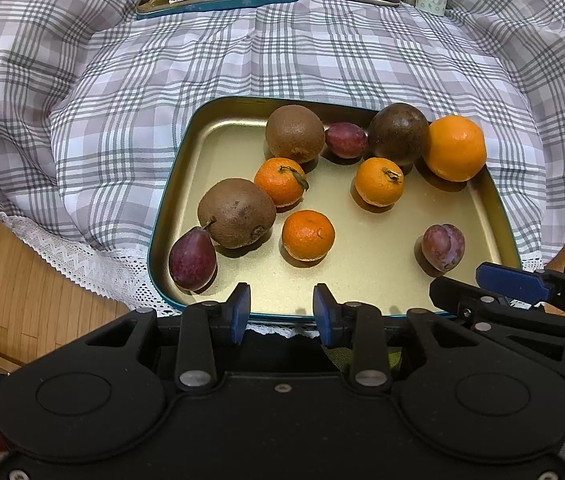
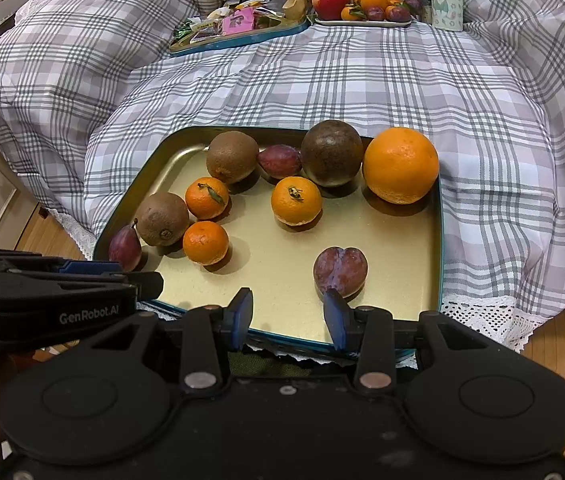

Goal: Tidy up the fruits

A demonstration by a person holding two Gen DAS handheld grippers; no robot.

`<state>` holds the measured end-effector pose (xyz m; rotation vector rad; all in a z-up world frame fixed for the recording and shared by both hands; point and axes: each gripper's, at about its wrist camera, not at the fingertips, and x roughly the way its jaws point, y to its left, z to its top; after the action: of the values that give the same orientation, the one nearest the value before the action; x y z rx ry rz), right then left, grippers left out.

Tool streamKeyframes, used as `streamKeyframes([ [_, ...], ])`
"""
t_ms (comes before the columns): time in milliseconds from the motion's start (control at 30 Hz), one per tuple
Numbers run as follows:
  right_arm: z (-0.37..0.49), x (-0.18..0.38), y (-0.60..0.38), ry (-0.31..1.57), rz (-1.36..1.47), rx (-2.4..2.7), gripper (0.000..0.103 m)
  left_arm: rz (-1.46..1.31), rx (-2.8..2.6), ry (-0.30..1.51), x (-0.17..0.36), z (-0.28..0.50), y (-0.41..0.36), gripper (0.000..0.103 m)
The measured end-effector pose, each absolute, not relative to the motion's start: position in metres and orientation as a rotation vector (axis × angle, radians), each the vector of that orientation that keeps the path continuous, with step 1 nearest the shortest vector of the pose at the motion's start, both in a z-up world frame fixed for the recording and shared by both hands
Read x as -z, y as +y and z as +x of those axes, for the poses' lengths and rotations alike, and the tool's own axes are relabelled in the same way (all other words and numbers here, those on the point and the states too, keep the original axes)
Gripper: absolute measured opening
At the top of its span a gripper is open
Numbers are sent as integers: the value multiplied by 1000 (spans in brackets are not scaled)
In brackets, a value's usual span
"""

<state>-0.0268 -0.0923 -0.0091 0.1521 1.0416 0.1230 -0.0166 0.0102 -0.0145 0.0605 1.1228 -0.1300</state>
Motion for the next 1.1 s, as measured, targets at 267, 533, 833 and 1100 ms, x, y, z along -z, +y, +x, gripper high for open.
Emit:
streamKeyframes([
  [267,-27,9,-92,1042,153,-123,42,59,131,1125,15,-16,11,43],
  [533,-27,10,-92,1044,153,-124,42,58,130,1126,15,-16,11,43],
  [833,-26,11,-91,1046,154,-126,42,48,132,1132,17,-17,10,43],
  [1100,-27,13,-90,1048,154,-128,42,47,134,1136,18,-17,10,43],
])
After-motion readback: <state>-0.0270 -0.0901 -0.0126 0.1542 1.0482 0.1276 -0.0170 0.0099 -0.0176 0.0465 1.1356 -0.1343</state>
